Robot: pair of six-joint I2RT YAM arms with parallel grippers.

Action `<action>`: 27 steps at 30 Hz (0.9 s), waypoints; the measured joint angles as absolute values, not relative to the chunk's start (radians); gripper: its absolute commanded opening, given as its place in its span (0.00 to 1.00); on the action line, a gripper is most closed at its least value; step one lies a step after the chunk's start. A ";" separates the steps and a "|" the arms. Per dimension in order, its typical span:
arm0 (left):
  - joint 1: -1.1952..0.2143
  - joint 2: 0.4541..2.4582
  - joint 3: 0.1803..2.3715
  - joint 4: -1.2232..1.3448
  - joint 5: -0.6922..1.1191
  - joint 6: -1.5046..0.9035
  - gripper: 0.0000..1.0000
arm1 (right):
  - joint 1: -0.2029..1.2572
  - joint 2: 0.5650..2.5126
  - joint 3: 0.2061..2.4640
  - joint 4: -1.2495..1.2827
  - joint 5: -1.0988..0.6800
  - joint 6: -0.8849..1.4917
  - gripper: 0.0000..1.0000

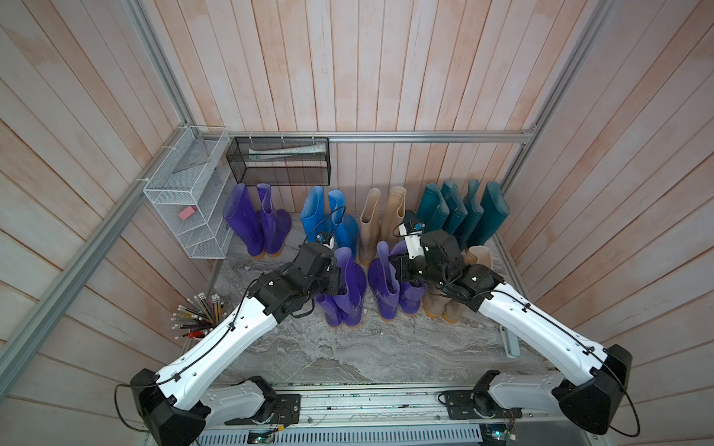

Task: Match and arrange rain boots in pairs
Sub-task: Adjust a pair of rain boots at the center of the board.

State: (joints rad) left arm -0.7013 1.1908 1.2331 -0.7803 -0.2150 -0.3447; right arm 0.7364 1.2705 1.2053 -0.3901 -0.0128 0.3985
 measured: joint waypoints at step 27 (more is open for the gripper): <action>-0.678 1.194 1.273 -0.810 -0.109 -0.381 0.00 | 0.815 1.276 1.175 -0.307 -0.005 0.541 0.00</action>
